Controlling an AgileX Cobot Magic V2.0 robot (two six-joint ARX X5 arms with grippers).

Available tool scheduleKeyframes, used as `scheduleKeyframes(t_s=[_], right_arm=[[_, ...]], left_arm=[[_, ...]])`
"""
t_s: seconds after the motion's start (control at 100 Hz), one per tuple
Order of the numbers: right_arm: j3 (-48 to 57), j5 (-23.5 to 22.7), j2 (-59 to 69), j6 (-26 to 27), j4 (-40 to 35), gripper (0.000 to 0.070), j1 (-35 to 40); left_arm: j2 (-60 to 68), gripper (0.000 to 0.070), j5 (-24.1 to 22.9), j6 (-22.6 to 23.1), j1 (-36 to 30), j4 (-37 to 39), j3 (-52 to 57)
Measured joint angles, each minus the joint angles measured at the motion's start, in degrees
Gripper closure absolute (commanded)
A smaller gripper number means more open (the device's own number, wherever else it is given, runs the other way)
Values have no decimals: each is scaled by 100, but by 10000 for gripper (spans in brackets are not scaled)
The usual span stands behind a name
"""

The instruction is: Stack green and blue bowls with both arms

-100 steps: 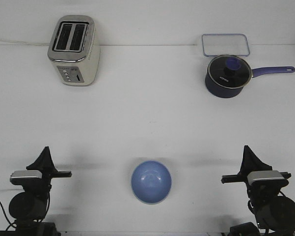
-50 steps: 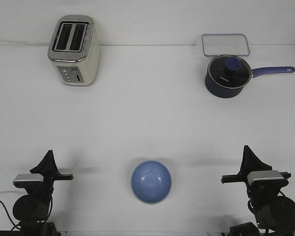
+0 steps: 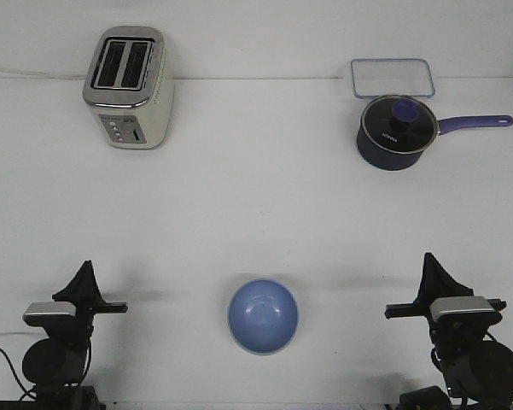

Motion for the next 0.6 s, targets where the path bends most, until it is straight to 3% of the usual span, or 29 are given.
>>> scheduleKeyframes(t_s=[0.22,0.37,0.6], right_arm=[[0,35,0,-24,9,700,-2],[-212,173,-68,-350,328,700,-387],[-1740,-428,-669,-1104,1045,700,-1298]], left_arm=[[0,686,0,0,0,0,0],[0,686,0,0,0,0,0],[0,686,0,0,0,0,0]])
